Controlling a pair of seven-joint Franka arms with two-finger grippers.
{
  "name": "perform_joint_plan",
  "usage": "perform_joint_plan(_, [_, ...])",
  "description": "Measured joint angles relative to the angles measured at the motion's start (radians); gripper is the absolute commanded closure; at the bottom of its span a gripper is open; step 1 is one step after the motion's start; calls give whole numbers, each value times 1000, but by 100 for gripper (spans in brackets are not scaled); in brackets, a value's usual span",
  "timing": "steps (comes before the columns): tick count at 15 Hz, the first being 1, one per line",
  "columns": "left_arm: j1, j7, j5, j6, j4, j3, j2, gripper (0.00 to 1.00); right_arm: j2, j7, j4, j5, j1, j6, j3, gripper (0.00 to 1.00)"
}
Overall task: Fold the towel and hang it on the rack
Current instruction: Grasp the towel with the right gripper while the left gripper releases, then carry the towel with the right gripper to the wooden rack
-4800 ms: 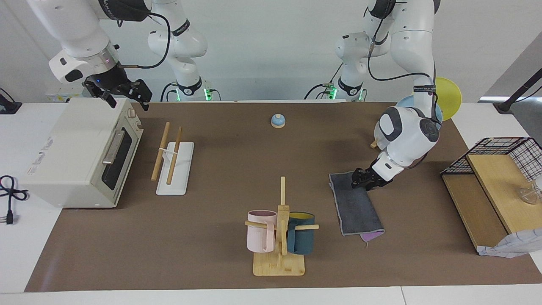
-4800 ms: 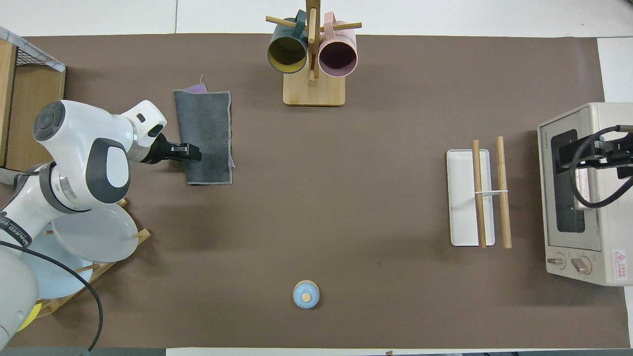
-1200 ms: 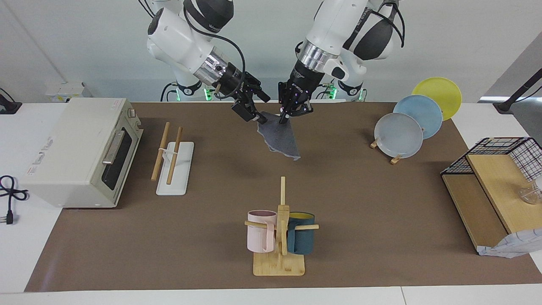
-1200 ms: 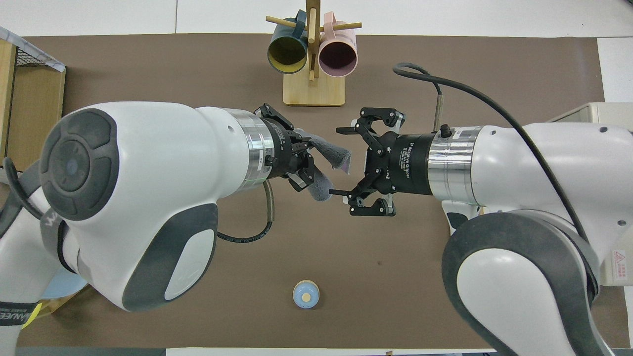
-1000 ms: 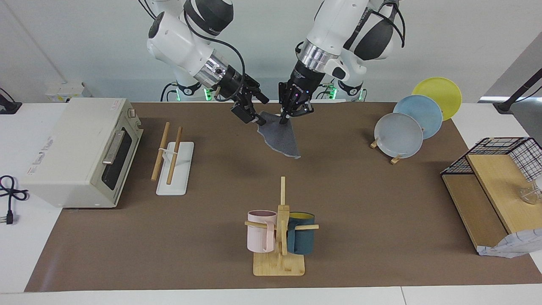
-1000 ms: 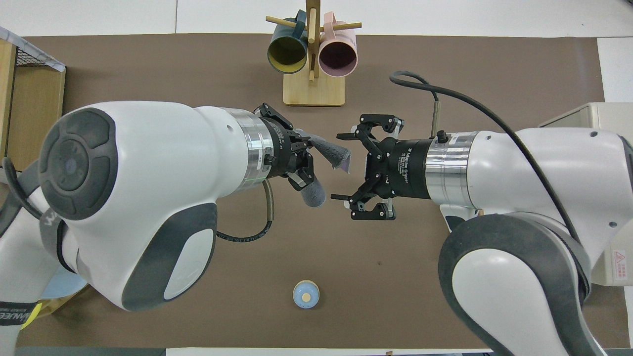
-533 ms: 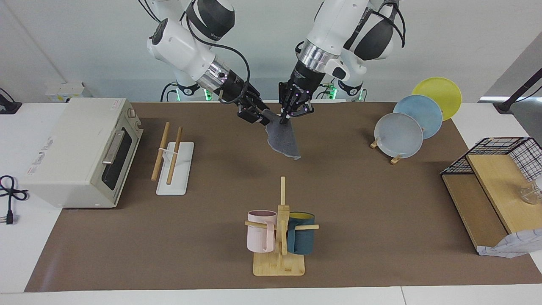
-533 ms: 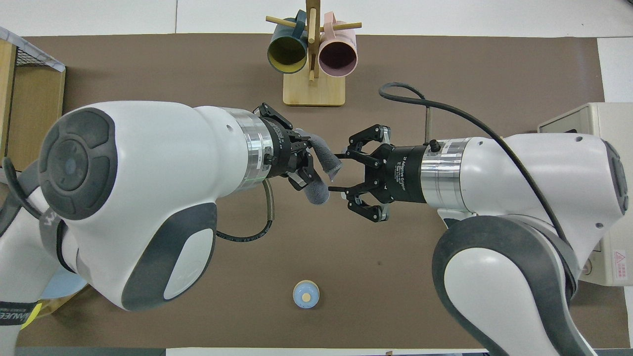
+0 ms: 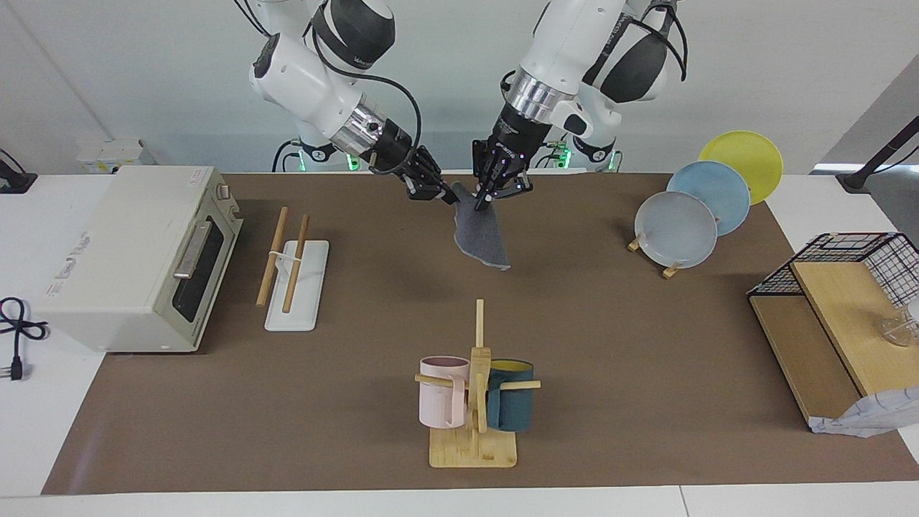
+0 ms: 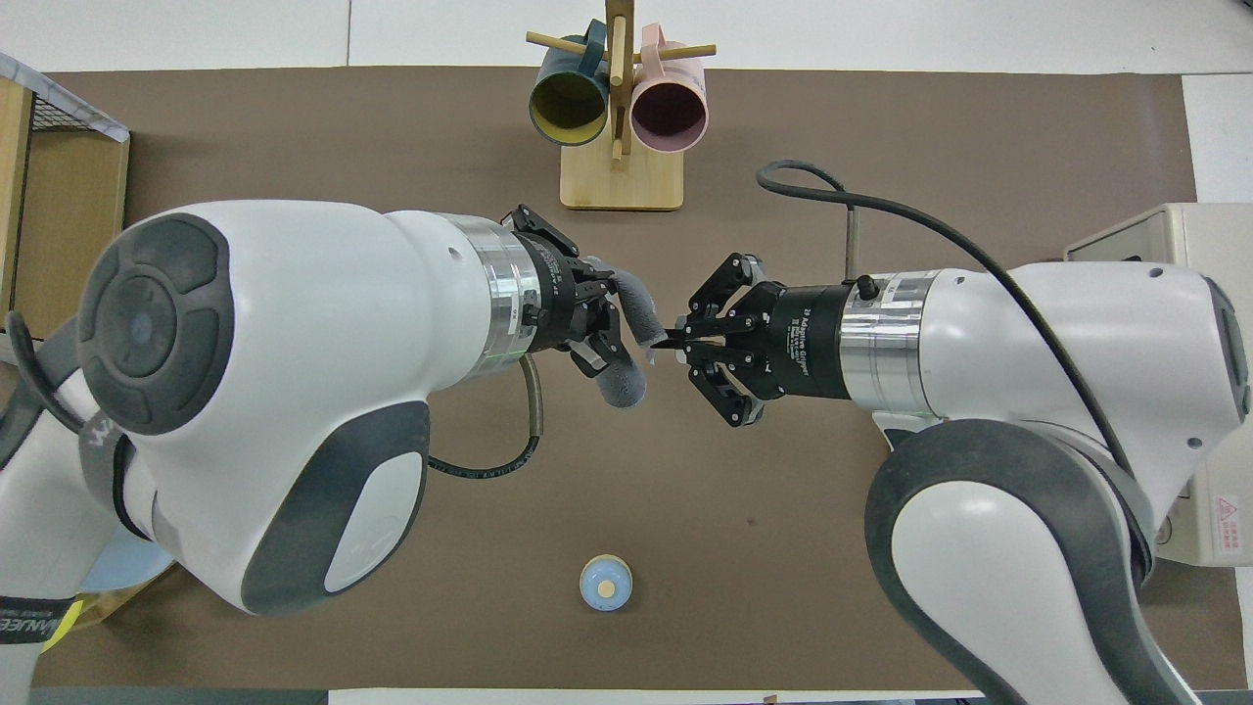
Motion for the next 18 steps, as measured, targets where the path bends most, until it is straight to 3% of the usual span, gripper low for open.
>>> perform_joint_plan(2, [0,0,0,0,-1,0,0,100,0,0,0,0,0,0,0,100])
perform_joint_plan(3, [0,0,3,0,-2,0,0,36,0,0,0,0,0,0,0,100])
perform_joint_plan(4, [0,0,14,0,-3,0,0,0,0,-1,0,0,0,0,0,100])
perform_joint_plan(13, [0,0,56,0,-15,-2,-7,0,0,-42,0,0,0,-16,-1,100])
perform_joint_plan(18, [1,0,70,0,-18,-1,-7,0,-7,-230,16,-12,-87,-206,-5,100])
